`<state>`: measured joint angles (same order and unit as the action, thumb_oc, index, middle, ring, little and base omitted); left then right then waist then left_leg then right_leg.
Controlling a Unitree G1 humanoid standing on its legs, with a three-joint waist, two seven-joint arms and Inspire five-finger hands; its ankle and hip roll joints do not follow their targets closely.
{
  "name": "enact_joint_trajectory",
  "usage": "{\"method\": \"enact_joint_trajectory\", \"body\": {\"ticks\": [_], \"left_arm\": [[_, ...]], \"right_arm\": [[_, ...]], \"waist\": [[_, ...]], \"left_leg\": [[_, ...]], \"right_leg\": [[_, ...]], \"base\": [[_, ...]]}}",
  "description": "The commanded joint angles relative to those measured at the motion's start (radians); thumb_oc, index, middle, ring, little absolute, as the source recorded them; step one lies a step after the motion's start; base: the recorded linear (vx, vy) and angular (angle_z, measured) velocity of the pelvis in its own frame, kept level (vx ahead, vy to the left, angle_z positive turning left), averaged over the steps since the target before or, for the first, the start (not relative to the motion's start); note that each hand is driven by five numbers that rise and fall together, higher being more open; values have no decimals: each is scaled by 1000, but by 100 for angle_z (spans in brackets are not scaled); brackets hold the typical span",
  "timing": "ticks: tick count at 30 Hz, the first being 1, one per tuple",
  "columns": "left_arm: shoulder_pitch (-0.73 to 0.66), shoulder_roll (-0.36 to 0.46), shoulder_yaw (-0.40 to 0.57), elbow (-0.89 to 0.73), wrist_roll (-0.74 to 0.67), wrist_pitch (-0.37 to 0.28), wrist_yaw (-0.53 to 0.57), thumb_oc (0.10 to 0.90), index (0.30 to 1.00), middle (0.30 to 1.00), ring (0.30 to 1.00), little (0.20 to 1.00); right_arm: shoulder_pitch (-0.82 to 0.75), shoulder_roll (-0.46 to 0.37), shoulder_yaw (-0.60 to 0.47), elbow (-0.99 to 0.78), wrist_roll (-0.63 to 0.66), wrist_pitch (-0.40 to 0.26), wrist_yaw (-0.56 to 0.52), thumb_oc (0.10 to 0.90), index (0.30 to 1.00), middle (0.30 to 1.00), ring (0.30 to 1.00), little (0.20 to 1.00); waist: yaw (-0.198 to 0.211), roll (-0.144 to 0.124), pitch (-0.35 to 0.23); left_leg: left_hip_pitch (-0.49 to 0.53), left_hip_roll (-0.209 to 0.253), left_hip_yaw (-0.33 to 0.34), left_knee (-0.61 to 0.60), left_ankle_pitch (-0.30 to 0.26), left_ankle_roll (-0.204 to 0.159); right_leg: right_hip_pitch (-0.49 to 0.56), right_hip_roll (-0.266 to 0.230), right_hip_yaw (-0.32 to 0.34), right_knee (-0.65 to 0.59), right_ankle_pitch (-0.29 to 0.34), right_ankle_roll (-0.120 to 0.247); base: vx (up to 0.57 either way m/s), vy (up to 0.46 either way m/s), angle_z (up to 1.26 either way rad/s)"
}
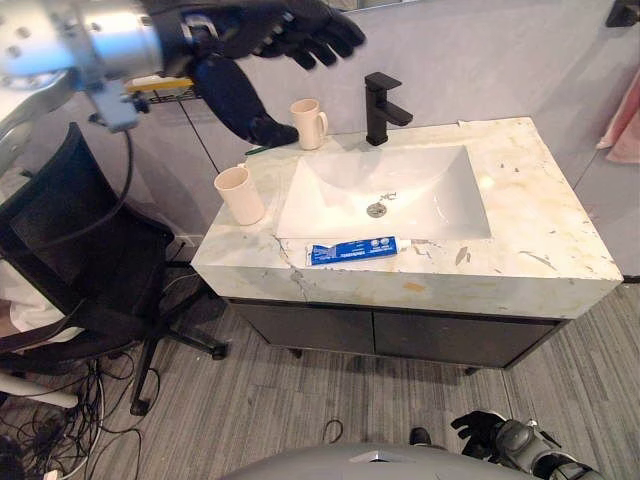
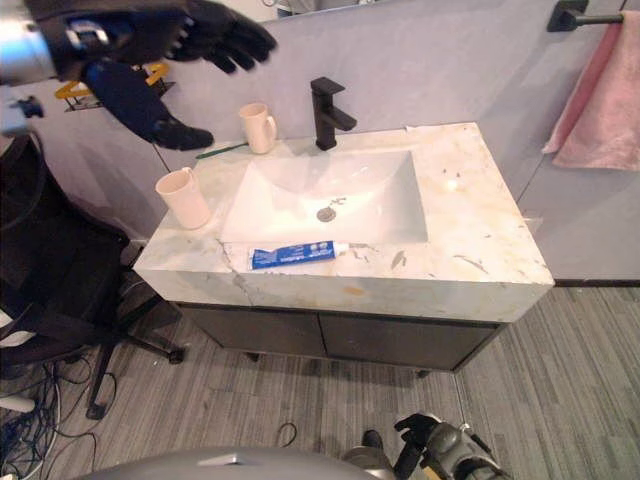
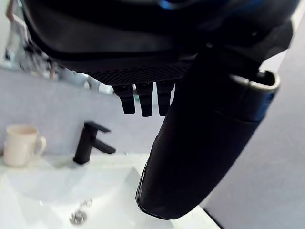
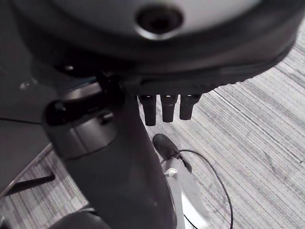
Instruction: Organize the bathroom.
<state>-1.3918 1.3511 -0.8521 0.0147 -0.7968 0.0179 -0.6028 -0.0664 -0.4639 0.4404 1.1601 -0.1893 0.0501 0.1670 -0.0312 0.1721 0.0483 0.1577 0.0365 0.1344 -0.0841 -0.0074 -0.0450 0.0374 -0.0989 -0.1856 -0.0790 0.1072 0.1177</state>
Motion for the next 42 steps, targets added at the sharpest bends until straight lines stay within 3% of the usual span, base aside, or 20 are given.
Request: {"method": "enact_joint_trajectory", "body": {"ticks": [1,4,6,11,12,14,22,38,42], "left_arm": [[43,69,224,139,-53,31,-13,800,900,900,900,900],[-1,52,173,167,-42,69,-50,800,900,900,900,900],[-20,43,141,192,-30,145,-110,800,900,900,900,900],[-17,37,133,211,-27,169,-144,800,900,900,900,900],[-10,28,104,257,11,237,-197,800,900,900,900,900],[53,21,113,344,61,211,-276,800,900,900,900,900],[212,-21,207,346,90,191,-284,800,900,900,900,900],[303,-110,266,217,69,223,-184,800,900,900,900,900],[323,-150,287,174,83,244,-114,800,900,900,900,900]], "right_arm": [[-11,46,-9,18,11,-22,11,800,900,900,900,900],[-12,51,-8,26,7,-21,12,800,900,900,900,900],[-12,53,-7,34,3,-19,16,800,900,900,900,900],[-13,52,-6,35,3,-19,17,800,900,900,900,900],[-20,51,-6,41,8,-17,20,800,900,900,900,900],[-24,53,-10,46,15,-12,17,800,900,900,900,900],[-26,43,-27,65,6,-24,12,800,900,900,900,900],[-34,37,-25,75,-12,-27,8,800,900,900,900,900],[-38,34,-17,69,1,-32,-2,800,900,900,900,900]], "waist": [[47,-93,-2],[41,-92,-4],[37,-89,-2],[35,-88,0],[32,-85,3],[30,-81,8],[17,-73,23],[0,-70,29],[-4,-71,36]], "left_leg": [[-24,28,54,88,-66,-22],[-25,27,59,88,-65,-23],[-27,26,64,93,-65,-23],[-29,25,64,96,-66,-24],[-36,24,68,107,-67,-23],[-46,22,73,121,-69,-22],[-56,22,83,139,-72,-23],[-63,24,98,143,-66,-29],[-77,23,100,149,-62,-30]], "right_leg": [[17,-45,3,32,-80,79],[16,-45,5,30,-78,81],[13,-44,8,30,-76,81],[13,-44,9,29,-75,81],[12,-45,9,28,-73,80],[11,-47,11,27,-73,79],[7,-48,21,28,-74,73],[12,-49,26,22,-76,65],[4,-50,28,25,-76,62]], "base": [[0,0,0],[0,0,0],[0,0,0],[0,0,0],[0,0,0],[0,0,0],[0,0,0],[8,1,-3],[0,-2,-1]]}}
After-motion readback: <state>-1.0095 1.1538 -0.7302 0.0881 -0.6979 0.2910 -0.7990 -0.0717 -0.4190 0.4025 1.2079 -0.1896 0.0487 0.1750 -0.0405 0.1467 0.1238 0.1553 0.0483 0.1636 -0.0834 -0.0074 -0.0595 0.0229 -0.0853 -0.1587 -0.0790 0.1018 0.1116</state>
